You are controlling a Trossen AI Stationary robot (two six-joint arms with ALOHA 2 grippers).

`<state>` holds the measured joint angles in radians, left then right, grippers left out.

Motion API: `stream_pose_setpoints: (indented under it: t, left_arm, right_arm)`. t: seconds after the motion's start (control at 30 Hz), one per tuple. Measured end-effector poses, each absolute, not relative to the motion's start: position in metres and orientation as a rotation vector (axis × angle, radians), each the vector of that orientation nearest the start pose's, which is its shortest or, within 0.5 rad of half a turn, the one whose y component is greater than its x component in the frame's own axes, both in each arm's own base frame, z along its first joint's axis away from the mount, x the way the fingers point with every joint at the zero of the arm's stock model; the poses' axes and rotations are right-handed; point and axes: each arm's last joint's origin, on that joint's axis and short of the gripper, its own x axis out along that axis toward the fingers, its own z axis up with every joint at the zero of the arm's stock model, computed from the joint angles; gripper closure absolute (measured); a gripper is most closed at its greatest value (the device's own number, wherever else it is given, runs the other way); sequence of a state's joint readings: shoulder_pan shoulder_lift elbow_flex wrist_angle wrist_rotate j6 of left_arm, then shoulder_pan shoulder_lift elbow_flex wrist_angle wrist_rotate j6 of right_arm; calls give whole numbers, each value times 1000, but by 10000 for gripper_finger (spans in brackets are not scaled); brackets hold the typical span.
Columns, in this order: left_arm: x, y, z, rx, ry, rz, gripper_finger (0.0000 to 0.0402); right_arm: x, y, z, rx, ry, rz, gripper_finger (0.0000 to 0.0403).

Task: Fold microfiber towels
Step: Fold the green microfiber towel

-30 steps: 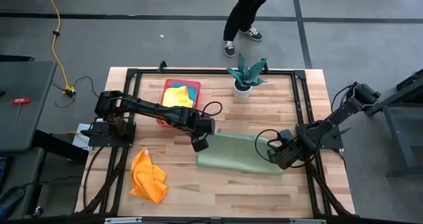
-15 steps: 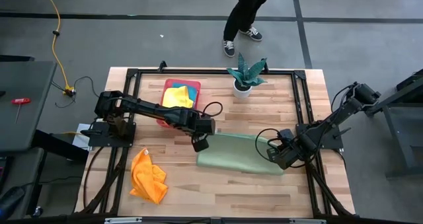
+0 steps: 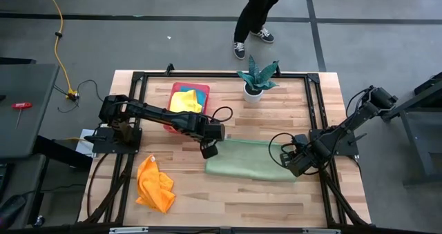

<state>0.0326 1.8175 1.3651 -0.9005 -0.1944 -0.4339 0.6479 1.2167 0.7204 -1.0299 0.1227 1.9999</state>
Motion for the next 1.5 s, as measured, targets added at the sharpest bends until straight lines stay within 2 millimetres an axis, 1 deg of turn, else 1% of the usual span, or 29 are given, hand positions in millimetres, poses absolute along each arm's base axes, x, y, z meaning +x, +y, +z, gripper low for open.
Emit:
stream_pose_setpoints:
  t: [0.1,0.2,0.37,0.43,0.53,0.77,0.9,1.0,1.1,1.17,1.27,1.3,1.37,1.4,1.43,1.5]
  left_arm:
    - [352,17,213,-245,1282,471,401]
    - [353,17,213,-227,1275,453,401]
    - [354,18,213,-215,1256,466,400]
    - [355,18,214,-203,1245,486,391]
    - [354,21,214,-210,1238,510,364]
    - [354,29,214,-225,1254,485,272]
    - [355,35,224,-257,1275,435,231]
    - [355,36,230,-284,1262,408,214]
    - [356,28,243,-270,1169,357,210]
    - [354,18,247,-255,1105,307,209]
    - [356,5,247,-270,978,235,209]
    - [352,1,246,-276,968,224,209]
    - [352,-5,242,-307,906,197,209]
    - [351,-8,237,-321,900,194,209]
    - [348,-10,231,-327,914,193,209]
    - [348,-16,223,-346,890,184,209]
  right_arm:
    - [142,104,191,1040,1186,-1019,226]
    - [142,104,191,1041,1194,-1021,206]
    - [142,104,191,1042,1193,-1020,199]
    - [142,104,191,1042,1193,-1020,199]
    - [142,104,191,1042,1192,-1020,198]
    - [143,103,191,1028,1151,-1021,198]
    - [145,103,195,1001,1101,-1007,198]
    - [145,101,203,962,1074,-977,198]
    - [141,99,212,942,1064,-934,198]
    - [135,97,216,937,1075,-922,198]
    - [118,96,211,957,1125,-944,198]
    - [114,96,209,982,1123,-950,198]
    - [107,98,204,1043,1090,-931,199]
    - [104,99,202,1065,1065,-914,198]
    - [104,99,199,1088,1038,-894,199]
    - [103,100,190,1130,1020,-857,199]
